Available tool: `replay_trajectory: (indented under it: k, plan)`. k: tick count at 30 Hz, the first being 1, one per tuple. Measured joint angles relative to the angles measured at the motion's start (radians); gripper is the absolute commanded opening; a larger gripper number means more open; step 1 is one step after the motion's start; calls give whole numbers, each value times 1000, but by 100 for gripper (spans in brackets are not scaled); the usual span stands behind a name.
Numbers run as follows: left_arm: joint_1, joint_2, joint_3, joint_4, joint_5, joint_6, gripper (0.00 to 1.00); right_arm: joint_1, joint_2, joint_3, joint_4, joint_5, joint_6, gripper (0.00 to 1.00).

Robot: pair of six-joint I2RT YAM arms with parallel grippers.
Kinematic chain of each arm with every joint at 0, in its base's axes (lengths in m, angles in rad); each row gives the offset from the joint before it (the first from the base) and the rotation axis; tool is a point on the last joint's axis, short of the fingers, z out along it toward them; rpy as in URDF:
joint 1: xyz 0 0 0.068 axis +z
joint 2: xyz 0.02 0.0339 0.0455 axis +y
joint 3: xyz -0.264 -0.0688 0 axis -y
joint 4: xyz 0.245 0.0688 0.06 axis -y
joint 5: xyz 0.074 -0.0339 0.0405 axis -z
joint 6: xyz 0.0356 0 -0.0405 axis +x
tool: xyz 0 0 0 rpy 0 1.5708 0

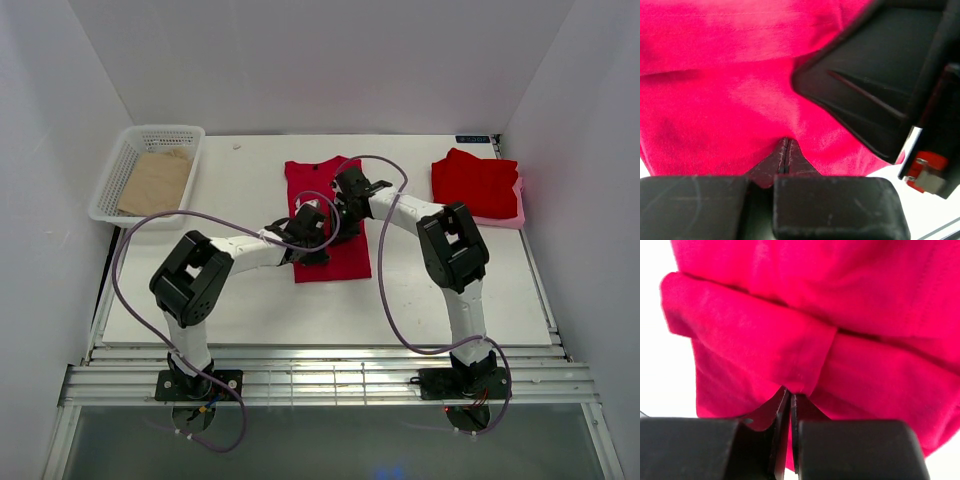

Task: Fold and stack the t-shirts
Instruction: Fold the folded rectangular tshirt in 1/3 of the way

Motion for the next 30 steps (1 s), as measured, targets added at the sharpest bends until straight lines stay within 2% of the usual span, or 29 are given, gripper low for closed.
replay_trajectory:
  k: [10,17,22,27,30]
  plan:
    - [-64,-60,-95,57,-42,-5,0,6,4,-3,-2,5,16,8]
    - [-125,-138,-213,114,-54,-23,0,6,94,180,-47,84,-13,8]
    - [-145,-176,-269,146,-62,-47,0,1,106,248,-61,140,-14,8]
    - [-165,-211,-267,69,-69,-47,0,-6,78,250,-55,205,-24,8]
    - [-172,-218,-223,-48,-89,-26,0,-10,-10,175,-53,247,-36,19]
